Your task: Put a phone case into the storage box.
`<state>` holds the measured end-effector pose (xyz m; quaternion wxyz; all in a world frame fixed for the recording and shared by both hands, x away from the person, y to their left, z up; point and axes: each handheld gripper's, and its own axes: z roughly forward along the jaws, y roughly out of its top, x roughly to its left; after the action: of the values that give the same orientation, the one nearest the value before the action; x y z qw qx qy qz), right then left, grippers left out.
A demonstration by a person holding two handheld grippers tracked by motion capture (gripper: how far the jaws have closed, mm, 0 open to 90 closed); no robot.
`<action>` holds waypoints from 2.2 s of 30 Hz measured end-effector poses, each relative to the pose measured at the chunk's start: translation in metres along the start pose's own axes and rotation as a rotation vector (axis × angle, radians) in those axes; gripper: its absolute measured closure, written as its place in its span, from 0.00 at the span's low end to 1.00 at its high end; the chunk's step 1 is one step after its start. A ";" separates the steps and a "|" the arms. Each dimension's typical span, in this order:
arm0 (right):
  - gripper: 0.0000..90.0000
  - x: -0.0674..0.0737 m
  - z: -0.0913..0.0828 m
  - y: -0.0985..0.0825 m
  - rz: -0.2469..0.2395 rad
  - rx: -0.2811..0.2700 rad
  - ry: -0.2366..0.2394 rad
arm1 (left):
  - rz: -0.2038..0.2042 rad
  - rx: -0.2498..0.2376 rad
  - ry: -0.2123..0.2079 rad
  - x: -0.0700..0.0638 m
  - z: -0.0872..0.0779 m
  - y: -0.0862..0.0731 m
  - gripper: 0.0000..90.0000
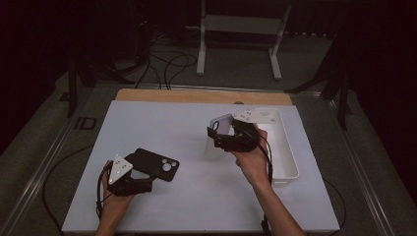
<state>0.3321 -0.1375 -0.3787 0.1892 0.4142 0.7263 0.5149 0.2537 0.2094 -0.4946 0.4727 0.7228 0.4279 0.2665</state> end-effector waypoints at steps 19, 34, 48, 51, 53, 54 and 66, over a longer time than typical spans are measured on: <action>0.18 -0.025 -0.004 0.026 -0.025 -0.019 -0.069 | -0.002 0.017 0.018 -0.002 0.003 -0.002 0.02; 0.18 -0.048 0.002 0.038 -0.003 -0.020 -0.116 | 0.000 0.020 0.018 -0.003 0.004 -0.002 0.02; 0.18 -0.066 0.004 0.044 -0.001 -0.020 -0.169 | 0.003 0.026 0.018 -0.005 0.006 -0.003 0.02; 0.18 -0.069 0.004 0.045 0.002 -0.025 -0.180 | 0.002 0.026 0.018 -0.005 0.007 -0.003 0.02; 0.18 -0.072 0.005 0.047 0.002 -0.023 -0.188 | 0.001 0.026 0.019 -0.006 0.007 -0.003 0.02; 0.18 -0.073 0.006 0.047 0.003 -0.022 -0.192 | 0.002 0.026 0.018 -0.006 0.007 -0.003 0.02; 0.18 -0.088 0.009 0.051 -0.001 -0.019 -0.234 | 0.001 0.023 0.020 -0.006 0.007 -0.003 0.02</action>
<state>0.4104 -0.1957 -0.3494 0.2768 0.4693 0.6945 0.4699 0.2549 0.2017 -0.5001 0.4598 0.7256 0.4354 0.2692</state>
